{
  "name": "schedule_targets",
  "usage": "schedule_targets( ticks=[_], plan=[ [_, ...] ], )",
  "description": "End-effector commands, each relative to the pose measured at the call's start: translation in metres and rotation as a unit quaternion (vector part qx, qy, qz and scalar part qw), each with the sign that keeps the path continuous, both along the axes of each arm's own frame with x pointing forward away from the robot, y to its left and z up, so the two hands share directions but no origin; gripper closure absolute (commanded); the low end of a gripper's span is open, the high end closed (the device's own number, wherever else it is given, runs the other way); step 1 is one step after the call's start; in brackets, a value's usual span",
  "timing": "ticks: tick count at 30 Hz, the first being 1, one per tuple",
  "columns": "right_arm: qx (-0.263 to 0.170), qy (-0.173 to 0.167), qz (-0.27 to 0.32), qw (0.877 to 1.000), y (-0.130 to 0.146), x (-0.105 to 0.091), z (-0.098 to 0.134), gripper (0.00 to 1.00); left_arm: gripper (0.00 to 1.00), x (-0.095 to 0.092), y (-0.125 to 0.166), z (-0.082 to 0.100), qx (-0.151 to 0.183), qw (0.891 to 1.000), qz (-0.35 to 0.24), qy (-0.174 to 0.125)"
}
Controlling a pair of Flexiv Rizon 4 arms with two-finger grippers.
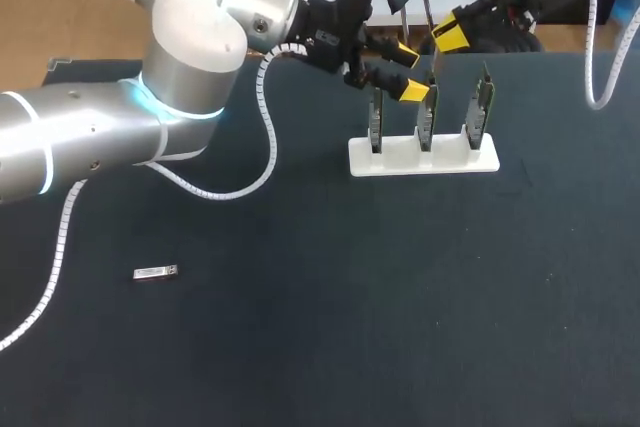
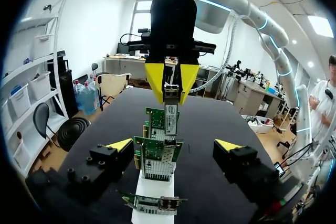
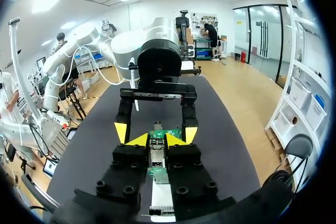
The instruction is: Pick up the optical module with the left hand, and insert it into the network port with the right hand.
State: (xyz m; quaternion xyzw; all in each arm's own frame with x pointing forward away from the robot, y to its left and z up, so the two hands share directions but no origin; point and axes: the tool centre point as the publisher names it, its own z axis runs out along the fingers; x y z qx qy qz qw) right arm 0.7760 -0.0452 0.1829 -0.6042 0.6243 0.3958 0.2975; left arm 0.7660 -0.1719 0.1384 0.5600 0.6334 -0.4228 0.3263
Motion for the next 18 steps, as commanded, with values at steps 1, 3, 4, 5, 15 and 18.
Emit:
schedule_targets(
  ticks=[1, 3, 4, 5, 15, 18],
  plan=[
    [-0.002, 0.001, 0.001, 1.000, 0.0012, 0.0010, -0.0017, 1.00, 0.00, 0.0015, -0.0003, -0.0001, 0.001, 1.000, -0.002, 0.000],
    [0.000, 0.003, 0.002, 1.000, 0.0014, 0.0009, -0.0024, 1.00, 0.00, 0.0015, -0.0003, -0.0001, 0.001, 1.000, -0.002, 0.000],
    [0.000, 0.004, 0.002, 1.000, 0.0016, 0.0009, -0.0032, 1.00, 0.00, 0.0015, -0.0003, -0.0001, 0.001, 1.000, -0.002, 0.000],
    [-0.002, 0.005, 0.002, 1.000, 0.0017, 0.0008, -0.0040, 1.00, 0.00, 0.0015, -0.0003, -0.0001, 0.001, 1.000, -0.002, 0.000],
    [-0.014, 0.006, 0.004, 1.000, 0.0024, -0.0011, -0.0083, 1.00, 0.00, 0.0015, -0.0003, -0.0001, 0.001, 1.000, -0.002, 0.000],
    [-0.017, 0.005, 0.005, 1.000, 0.0030, -0.0014, -0.0090, 1.00, 0.00, 0.0015, -0.0003, -0.0001, 0.001, 1.000, -0.002, 0.000]
  ],
)
